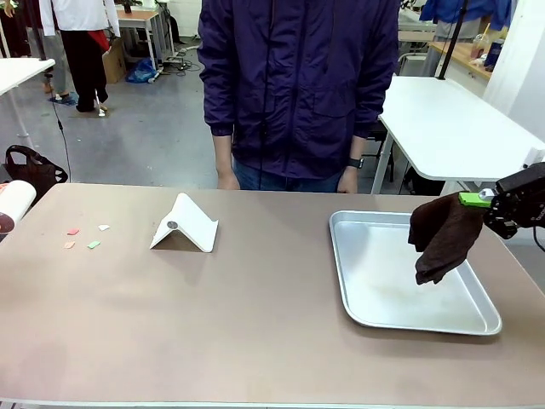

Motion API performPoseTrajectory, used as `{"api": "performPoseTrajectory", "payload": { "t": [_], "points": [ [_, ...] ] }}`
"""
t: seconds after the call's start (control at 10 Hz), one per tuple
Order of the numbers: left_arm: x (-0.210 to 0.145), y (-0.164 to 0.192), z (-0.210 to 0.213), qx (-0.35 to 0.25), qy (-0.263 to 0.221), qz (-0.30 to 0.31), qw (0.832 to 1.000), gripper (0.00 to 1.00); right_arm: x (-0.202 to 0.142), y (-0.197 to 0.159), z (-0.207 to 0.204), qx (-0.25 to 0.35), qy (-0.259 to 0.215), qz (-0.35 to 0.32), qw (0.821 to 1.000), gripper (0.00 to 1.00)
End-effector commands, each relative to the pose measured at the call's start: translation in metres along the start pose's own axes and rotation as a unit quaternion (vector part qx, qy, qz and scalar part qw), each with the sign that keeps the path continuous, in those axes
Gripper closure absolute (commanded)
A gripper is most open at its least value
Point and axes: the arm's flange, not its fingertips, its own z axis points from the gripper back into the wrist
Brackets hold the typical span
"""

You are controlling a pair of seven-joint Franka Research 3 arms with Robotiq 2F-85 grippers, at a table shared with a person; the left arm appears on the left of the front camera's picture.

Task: Clean the surface of the table.
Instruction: If a person points to the right, clean the right side of the table with your right hand, and if they point to the left, clean the left side with your left hand, then clean the area not pointed to by the person.

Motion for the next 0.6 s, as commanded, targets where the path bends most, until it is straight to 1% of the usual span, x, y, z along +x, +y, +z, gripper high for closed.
{"api": "performPoseTrajectory", "payload": {
  "t": [0.0,0.5],
  "points": [
    [-0.003,-0.0026,-0.0002,-0.001,0.001,-0.005,1.0,1.0,0.0015,0.0039,0.0016,0.004,0.002,0.005,1.0,0.94],
    [-0.003,-0.0026,-0.0002,-0.001,0.001,-0.005,1.0,1.0,0.0015,0.0039,0.0016,0.004,0.002,0.005,1.0,0.94]
  ]
}}
